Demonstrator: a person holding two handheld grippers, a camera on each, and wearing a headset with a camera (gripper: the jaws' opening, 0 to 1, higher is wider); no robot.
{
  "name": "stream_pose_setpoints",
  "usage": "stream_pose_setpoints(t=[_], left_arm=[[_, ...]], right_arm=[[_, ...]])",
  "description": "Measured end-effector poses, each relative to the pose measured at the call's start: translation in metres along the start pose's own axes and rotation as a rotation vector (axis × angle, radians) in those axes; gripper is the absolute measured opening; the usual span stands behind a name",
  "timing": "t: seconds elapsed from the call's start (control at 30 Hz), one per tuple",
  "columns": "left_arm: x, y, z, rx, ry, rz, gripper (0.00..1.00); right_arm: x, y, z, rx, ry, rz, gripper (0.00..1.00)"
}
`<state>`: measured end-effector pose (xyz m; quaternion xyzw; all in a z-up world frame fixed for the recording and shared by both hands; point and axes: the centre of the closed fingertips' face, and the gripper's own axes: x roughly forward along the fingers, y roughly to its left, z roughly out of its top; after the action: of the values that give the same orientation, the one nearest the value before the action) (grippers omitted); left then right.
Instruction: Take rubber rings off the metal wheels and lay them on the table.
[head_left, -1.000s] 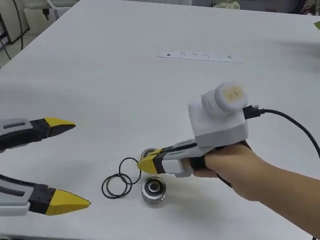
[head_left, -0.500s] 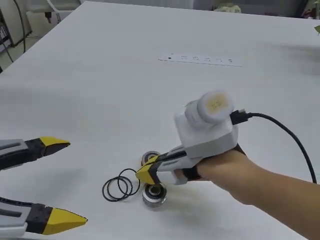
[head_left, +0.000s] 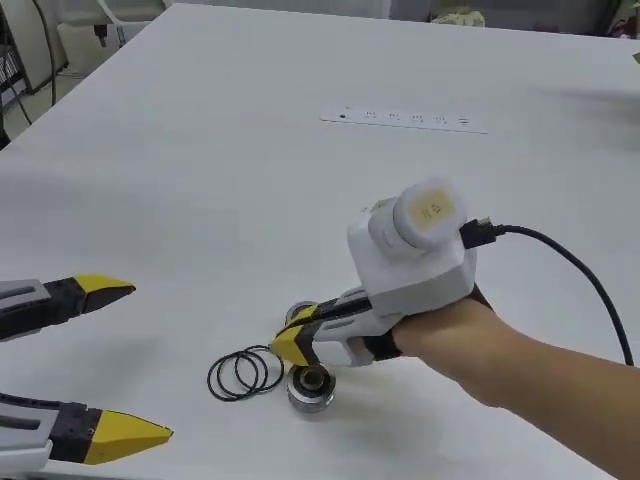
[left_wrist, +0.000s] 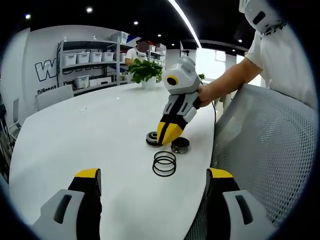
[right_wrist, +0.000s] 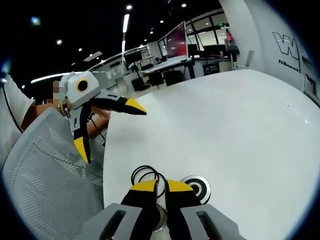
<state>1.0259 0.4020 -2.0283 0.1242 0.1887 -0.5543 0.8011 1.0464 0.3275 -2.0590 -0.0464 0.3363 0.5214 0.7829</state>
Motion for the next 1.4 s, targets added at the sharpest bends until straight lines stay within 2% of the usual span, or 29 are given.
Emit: stream_pose_setpoints(t=[0.23, 0.4, 0.67, 0.77, 0.87, 1.07, 1.2, 1.3, 1.4], left_arm=[[0.005, 0.002, 0.008, 0.025, 0.005, -0.02, 0.83], [0.012, 0.004, 0.017, 0.063, -0.001, -0.037, 0.82], [0.027, 0.004, 0.032, 0.133, 0.015, -0.08, 0.78], [0.033, 0.002, 0.038, 0.168, 0.014, -0.102, 0.72], [0.04, 0.0, 0.046, 0.161, -0.009, -0.134, 0.7], [0.054, 0.002, 0.052, 0.177, -0.003, -0.155, 0.66], [0.065, 0.003, 0.057, 0.214, -0.015, -0.163, 0.57], [0.076, 0.004, 0.059, 0.215, -0.015, -0.163, 0.53], [0.086, 0.001, 0.061, 0.227, -0.014, -0.179, 0.44]], right_arm=[[-0.015, 0.0, 0.016, 0.0, -0.106, 0.026, 0.05], [-0.023, -0.008, 0.017, 0.007, -0.136, 0.013, 0.09], [-0.035, -0.024, 0.012, 0.005, -0.167, -0.017, 0.16], [-0.037, -0.029, 0.008, 0.006, -0.165, -0.03, 0.18], [-0.036, -0.033, 0.0, -0.001, -0.137, -0.047, 0.21], [-0.033, -0.037, -0.011, -0.013, -0.104, -0.058, 0.24], [-0.029, -0.041, -0.023, -0.05, -0.05, -0.076, 0.24], [-0.027, -0.039, -0.028, -0.054, -0.032, -0.074, 0.24], [-0.026, -0.039, -0.03, -0.064, -0.022, -0.074, 0.24]])
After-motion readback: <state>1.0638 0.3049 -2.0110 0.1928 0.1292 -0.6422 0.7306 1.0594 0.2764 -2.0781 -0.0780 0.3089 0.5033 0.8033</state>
